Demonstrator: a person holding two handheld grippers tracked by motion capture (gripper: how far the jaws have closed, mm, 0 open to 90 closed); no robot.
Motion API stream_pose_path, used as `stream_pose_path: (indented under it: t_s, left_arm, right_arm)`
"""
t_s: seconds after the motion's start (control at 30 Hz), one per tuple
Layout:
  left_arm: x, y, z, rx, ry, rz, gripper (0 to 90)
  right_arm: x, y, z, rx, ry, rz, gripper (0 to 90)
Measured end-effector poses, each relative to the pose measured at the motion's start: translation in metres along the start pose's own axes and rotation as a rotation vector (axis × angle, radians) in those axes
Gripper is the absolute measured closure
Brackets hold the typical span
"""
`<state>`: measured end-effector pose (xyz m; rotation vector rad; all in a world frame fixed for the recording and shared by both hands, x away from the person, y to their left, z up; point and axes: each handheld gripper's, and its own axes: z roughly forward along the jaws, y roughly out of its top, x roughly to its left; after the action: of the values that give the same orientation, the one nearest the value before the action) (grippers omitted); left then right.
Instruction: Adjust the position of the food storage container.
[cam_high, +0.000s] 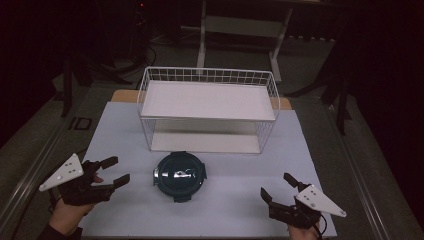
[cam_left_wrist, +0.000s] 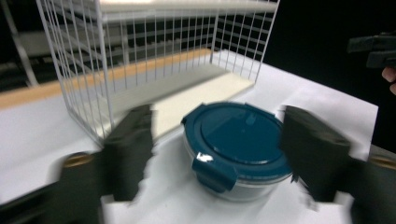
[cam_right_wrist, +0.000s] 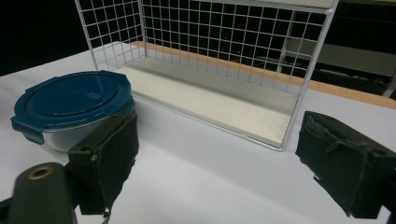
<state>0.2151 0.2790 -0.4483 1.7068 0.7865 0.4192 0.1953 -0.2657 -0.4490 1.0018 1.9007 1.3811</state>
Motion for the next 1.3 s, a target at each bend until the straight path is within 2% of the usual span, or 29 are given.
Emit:
stream_pose_path:
  t_s: [0.1, 0.27, 0.43, 0.5, 0.57, 0.67, 0.93, 1.07, 1.3]
  left_arm:
    - [0.004, -0.005, 0.011, 0.078, 0.006, 0.008, 51.4]
    - [0.008, -0.014, 0.027, 0.180, 0.007, 0.023, 70.8]
    - [0.013, -0.027, 0.042, 0.277, 0.003, 0.014, 84.4]
    - [0.014, -0.031, 0.046, 0.297, -0.002, 0.006, 88.6]
    - [0.014, -0.035, 0.052, 0.315, -0.013, -0.008, 89.4]
    - [0.012, -0.038, 0.060, 0.351, -0.023, -0.006, 89.6]
    - [0.006, -0.038, 0.079, 0.389, -0.063, 0.004, 89.7]
    - [0.003, -0.039, 0.085, 0.390, -0.072, 0.007, 89.7]
    - [0.003, -0.034, 0.088, 0.376, -0.049, 0.019, 89.8]
  right_arm:
    - [0.000, -0.001, 0.001, 0.000, 0.002, -0.006, 12.7]
    - [0.000, -0.001, 0.001, -0.004, 0.004, -0.006, 12.6]
    - [0.002, -0.002, 0.001, -0.007, 0.017, -0.010, 12.6]
    - [0.002, -0.002, 0.001, -0.005, 0.020, -0.011, 12.7]
    - [0.001, -0.002, 0.002, -0.006, 0.025, -0.008, 12.6]
    - [0.001, -0.002, 0.002, -0.004, 0.027, -0.008, 12.6]
    - [0.002, -0.002, 0.002, -0.001, 0.031, -0.006, 12.7]
    - [0.001, -0.003, 0.002, 0.001, 0.030, -0.002, 12.6]
    - [0.002, -0.003, 0.004, 0.007, 0.037, -0.006, 12.6]
